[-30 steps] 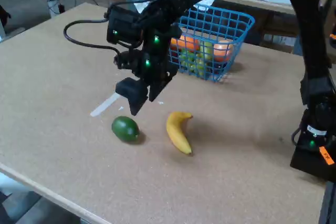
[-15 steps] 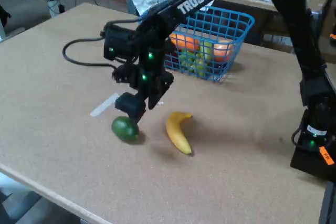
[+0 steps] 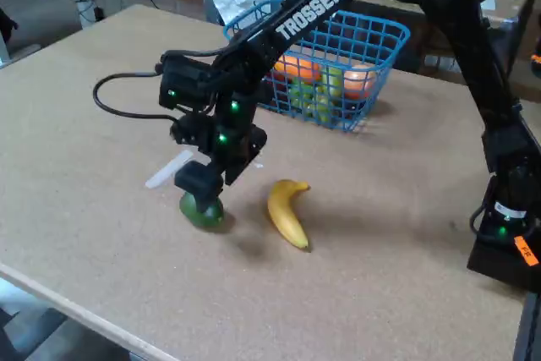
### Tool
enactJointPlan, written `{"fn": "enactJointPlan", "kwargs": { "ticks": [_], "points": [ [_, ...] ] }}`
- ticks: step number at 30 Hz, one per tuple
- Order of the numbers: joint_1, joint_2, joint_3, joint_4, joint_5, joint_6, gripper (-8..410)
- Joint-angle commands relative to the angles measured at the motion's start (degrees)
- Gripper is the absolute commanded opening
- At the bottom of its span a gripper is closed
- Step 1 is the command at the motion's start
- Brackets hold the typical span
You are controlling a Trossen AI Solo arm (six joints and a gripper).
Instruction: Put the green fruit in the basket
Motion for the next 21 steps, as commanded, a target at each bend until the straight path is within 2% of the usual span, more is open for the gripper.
{"fn": "enactJointPlan", "kwargs": {
  "ticks": [1,11,21],
  "points": [
    [0.52,0.07,0.02,1.88,1.05,-0.13,400],
    [0.72,0.07,-0.24,2.99,3.63,-0.35,400],
    [0.9,0.07,-5.73,10.78,3.87,0.09,400]
  ]
}}
